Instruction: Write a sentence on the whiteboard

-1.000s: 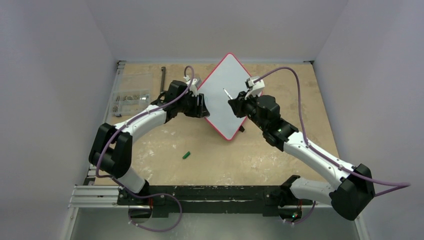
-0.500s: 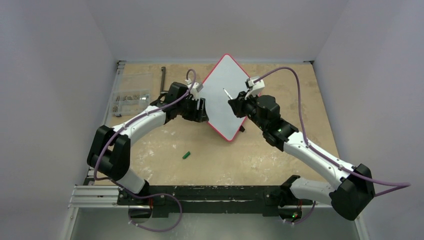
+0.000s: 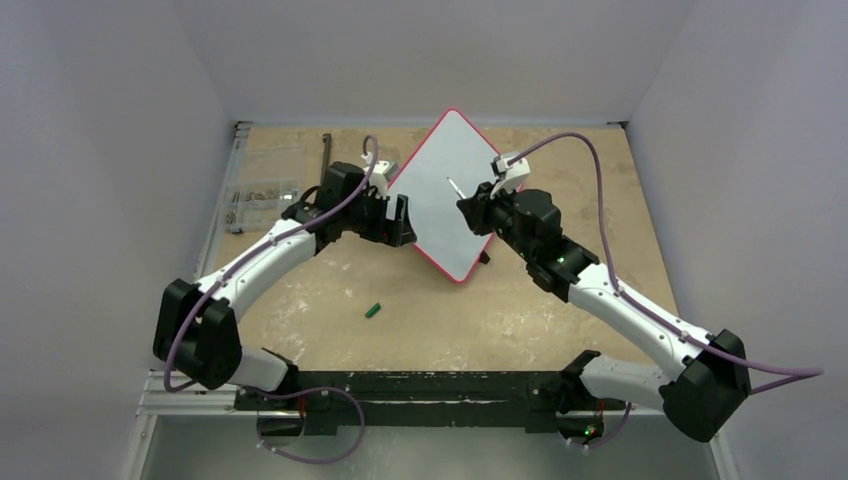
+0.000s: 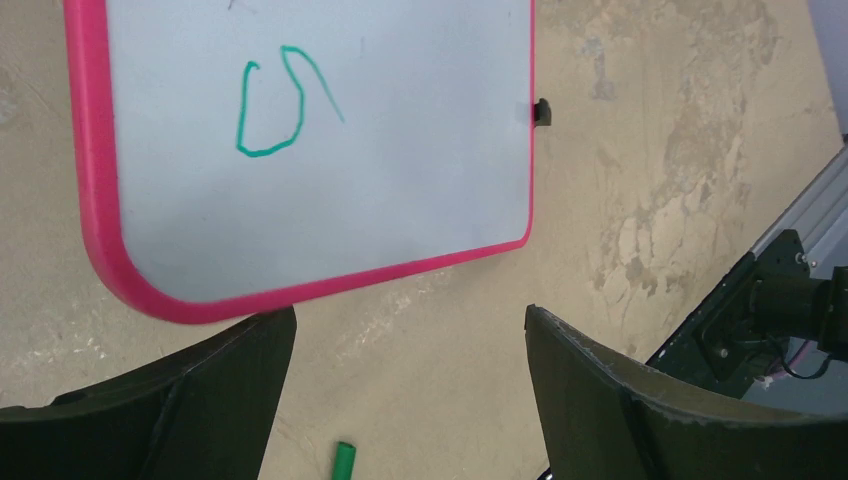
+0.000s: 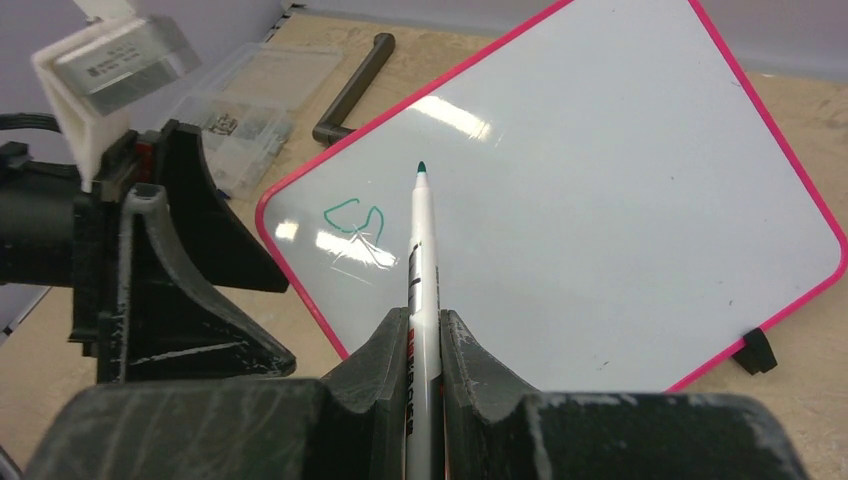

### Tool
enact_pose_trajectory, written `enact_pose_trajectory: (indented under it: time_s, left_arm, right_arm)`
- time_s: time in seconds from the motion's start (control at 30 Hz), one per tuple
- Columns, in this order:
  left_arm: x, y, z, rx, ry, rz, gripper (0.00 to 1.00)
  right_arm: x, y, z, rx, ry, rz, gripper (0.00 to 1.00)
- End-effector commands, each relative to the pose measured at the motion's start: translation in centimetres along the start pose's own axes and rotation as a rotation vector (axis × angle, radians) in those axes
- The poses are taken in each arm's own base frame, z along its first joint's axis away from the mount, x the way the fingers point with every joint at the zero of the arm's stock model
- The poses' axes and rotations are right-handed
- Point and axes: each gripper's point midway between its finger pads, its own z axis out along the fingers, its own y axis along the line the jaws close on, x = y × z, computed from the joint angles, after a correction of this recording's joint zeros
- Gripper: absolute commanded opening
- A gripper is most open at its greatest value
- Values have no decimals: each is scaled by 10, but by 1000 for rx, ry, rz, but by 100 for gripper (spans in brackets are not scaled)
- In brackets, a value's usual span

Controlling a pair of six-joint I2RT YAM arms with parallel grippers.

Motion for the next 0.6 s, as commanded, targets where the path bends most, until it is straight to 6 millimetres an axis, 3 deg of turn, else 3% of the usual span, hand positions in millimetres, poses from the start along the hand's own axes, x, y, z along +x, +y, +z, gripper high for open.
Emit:
enact_pose_trajectory:
  time_s: [0.0,0.3,0.57]
  left_arm:
    - [-21,-23,-37,36,-90,41,84]
    - [-57,-63,-117,72,-254,70,82]
    - [-71,-84,-133,156,-313,59,82]
  right_arm:
    - [-41,15,-9,-45,-89,6,0]
    - [-49,48,-24,-242,-102,-52,0]
    - [-45,79,-37,-434,-82,-71,0]
